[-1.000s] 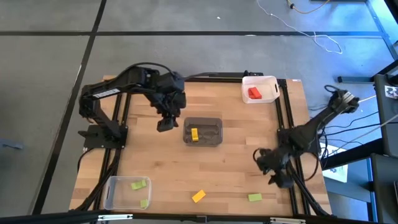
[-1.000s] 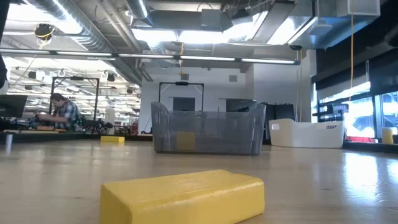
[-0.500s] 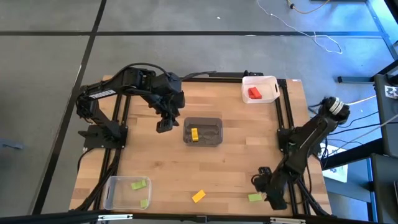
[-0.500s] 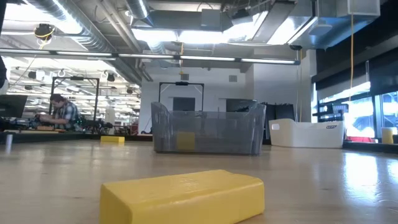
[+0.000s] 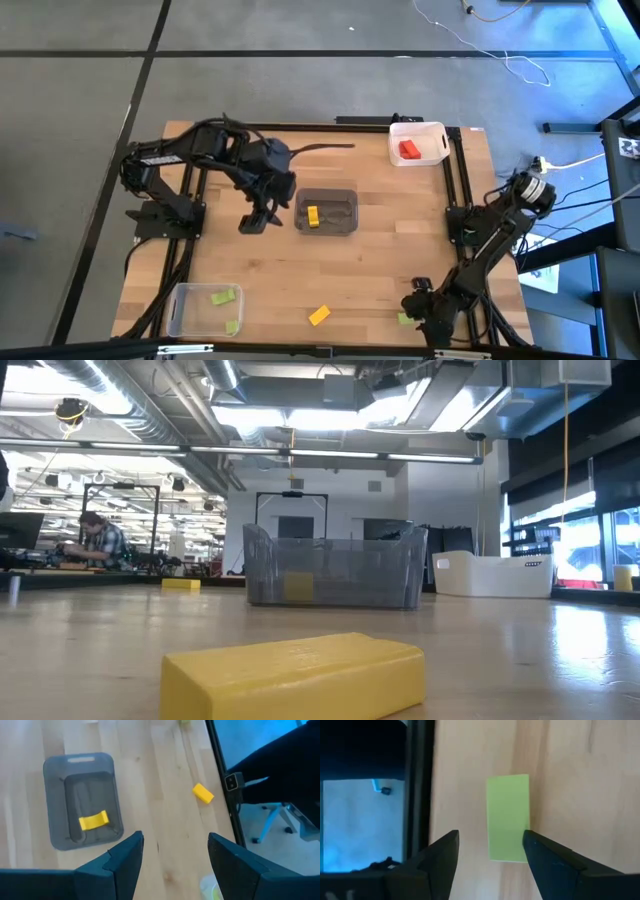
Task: Sort & place blocks by color
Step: Put the green block into the transparent bin
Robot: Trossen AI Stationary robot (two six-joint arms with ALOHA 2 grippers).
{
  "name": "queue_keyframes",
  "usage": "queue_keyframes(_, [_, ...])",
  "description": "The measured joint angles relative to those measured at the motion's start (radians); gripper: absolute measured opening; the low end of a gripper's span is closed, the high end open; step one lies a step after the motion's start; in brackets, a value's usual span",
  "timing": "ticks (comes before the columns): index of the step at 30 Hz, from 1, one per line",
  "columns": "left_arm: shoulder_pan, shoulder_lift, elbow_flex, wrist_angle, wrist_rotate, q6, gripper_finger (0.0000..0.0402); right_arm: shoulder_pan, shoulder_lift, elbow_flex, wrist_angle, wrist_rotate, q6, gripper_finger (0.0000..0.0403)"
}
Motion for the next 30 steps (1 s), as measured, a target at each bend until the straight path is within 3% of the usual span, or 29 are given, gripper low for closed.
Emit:
queue_keyframes(14, [-0.029, 0.000, 0.000, 0.014, -0.001, -0.009, 0.0214, -0.001, 0.060, 0.133, -0.190, 0.060, -0.027, 0.0229])
queue_keyframes(30, [-0.029, 0.001, 0.000, 0.042, -0.002, -0.011, 0.0214, 0.000, 0.123, 0.142, -0.139, 0.077, 0.025, 0.0229])
